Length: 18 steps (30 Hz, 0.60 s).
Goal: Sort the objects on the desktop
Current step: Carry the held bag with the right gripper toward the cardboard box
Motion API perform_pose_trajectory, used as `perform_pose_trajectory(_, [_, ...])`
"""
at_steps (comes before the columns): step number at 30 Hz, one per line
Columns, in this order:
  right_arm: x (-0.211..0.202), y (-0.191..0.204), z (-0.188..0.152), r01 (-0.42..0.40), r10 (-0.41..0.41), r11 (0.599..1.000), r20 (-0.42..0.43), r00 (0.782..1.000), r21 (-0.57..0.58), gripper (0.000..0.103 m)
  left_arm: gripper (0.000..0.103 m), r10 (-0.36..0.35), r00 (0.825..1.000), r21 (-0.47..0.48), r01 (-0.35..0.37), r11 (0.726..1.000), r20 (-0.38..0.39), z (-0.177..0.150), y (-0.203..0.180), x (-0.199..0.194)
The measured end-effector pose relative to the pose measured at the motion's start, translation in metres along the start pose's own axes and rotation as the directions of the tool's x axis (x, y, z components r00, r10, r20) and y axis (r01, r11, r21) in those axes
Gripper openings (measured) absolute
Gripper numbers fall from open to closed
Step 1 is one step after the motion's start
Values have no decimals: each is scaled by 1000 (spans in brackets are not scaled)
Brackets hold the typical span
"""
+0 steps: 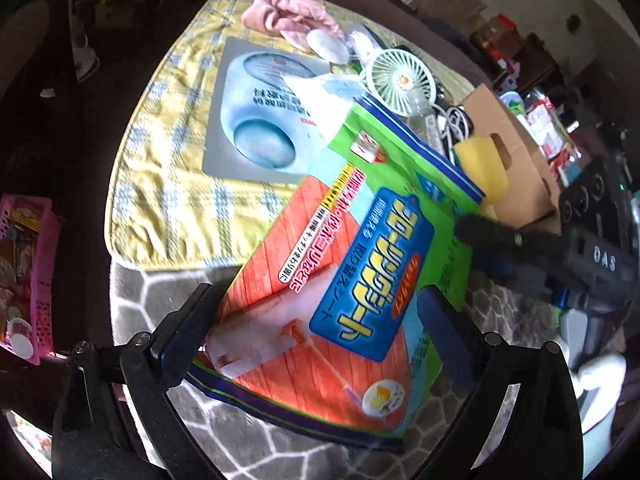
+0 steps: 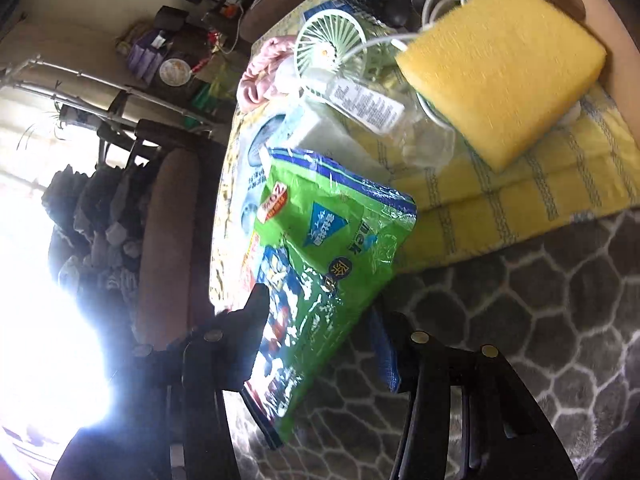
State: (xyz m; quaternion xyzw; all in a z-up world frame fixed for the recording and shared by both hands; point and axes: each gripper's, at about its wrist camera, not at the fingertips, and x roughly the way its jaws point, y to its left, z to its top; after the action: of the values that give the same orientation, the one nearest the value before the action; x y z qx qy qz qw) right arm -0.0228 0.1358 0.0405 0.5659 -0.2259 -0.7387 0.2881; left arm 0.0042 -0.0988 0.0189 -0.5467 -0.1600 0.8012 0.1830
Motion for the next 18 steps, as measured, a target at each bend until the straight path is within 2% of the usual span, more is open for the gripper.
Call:
perform_pose_trajectory(2, [1, 11, 11, 4, -3, 1000, 11, 1000, -24, 52, 99, -73, 997, -15, 72, 997, -30, -9, -4, -2])
perform_pose_trajectory(4, [5, 24, 25, 19, -18, 998, 20, 1000, -52, 52, 101, -182, 981, -51, 179, 983, -68, -18, -8, -1])
perform_pose_trajectory(6, [16, 43, 41, 28, -27, 995, 8, 1000, -94, 52, 101, -295, 948, -66, 289, 955, -118, -24, -21, 6])
perform_pose_trajectory(8, [29, 66, 57, 22, -23, 989, -6, 1000, -147, 52, 101, -403, 897, -57, 400, 915, -183, -31, -44, 18])
perform_pose_trajectory(9, [34, 78, 64, 35, -38, 982, -13, 999, -185, 51, 101, -417, 885, -27, 420, 907, -206, -34, -58, 22])
perform_pose_trajectory(10, [36, 90, 69, 87, -90, 966, 0, 996, -242, 50, 101, -401, 891, 15, 413, 910, -211, -36, -69, 22])
perform_pose_trajectory(12, [22, 105, 75, 218, -200, 913, 88, 976, -344, 52, 101, -344, 918, 90, 367, 926, -197, -38, -80, 14])
perform_pose_trajectory(14, [-8, 103, 76, 218, -179, 906, 138, 974, -363, 51, 101, -337, 930, 94, 352, 931, -145, -32, -71, -3])
perform_pose_trajectory(16, [-41, 84, 74, 216, -169, 917, 162, 972, -337, 54, 101, -338, 940, 52, 340, 939, -40, -18, -47, -28])
perform_pose_trajectory(18, [-64, 57, 65, 215, -171, 930, 167, 971, -298, 61, 101, -240, 966, -10, 242, 970, 94, 0, -16, -51])
